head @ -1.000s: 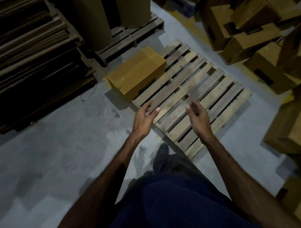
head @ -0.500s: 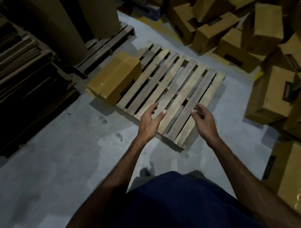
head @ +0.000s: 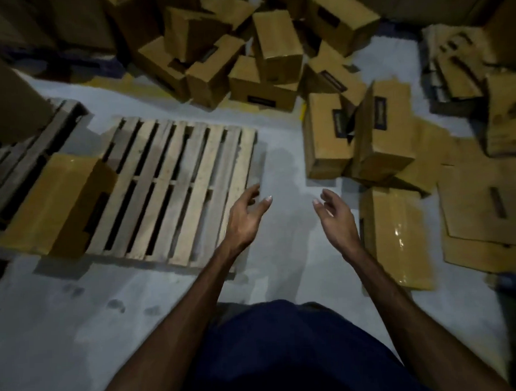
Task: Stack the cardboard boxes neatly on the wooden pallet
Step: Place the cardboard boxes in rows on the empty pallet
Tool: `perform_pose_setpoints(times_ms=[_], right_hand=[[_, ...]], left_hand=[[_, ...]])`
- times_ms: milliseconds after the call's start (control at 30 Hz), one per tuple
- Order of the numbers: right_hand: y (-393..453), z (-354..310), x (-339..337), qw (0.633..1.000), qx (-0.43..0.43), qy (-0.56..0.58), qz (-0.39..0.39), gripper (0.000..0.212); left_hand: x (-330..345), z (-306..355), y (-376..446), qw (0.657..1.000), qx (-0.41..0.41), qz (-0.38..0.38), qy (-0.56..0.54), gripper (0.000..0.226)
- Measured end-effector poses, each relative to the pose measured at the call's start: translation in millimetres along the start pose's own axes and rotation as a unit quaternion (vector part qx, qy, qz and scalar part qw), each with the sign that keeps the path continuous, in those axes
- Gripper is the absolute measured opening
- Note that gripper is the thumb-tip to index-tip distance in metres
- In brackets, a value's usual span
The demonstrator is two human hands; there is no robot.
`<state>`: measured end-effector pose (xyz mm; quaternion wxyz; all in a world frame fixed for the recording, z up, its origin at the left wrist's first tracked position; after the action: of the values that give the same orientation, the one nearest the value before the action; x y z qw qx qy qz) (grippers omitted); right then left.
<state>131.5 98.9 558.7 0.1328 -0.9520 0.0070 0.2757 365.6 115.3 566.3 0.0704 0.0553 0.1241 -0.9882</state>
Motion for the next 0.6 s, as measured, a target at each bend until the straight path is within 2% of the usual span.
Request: perform_pose_setpoints(times_ms=[167,367,533,600], right_hand=[[29,40,-67,0.998,0.045,0.025,0.046,0.056],[85,60,-101,0.991,0.089,0.051,0.081,0.053],[152,68,-135,0.987,0.121,0.032,0.1,0.052],[180,72,-150,0.987,0.128,0.015,0.1,0.053]], left_hand=[[76,17,32,0.998,-0.013,-0.066,0.017,0.077],[139,35,103,0.993,-0.01,-0.113,0.044,0.08],[202,41,181,0.987,0.008,-0.151,0.051,0.057],[224,46,211,0.986,0.004,-0.162,0.043,0.059]])
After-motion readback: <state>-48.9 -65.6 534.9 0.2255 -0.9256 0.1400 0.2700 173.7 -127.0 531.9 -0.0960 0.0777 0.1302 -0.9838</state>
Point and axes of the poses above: each hand's wrist, its own y-axis towards the middle knuckle, its own x-axis out of the palm, z = x × y, the point moved 2 cm from there along y, towards the middle knuckle, and after that the axes turned 9 degrees about -y, right-handed, at the moved point
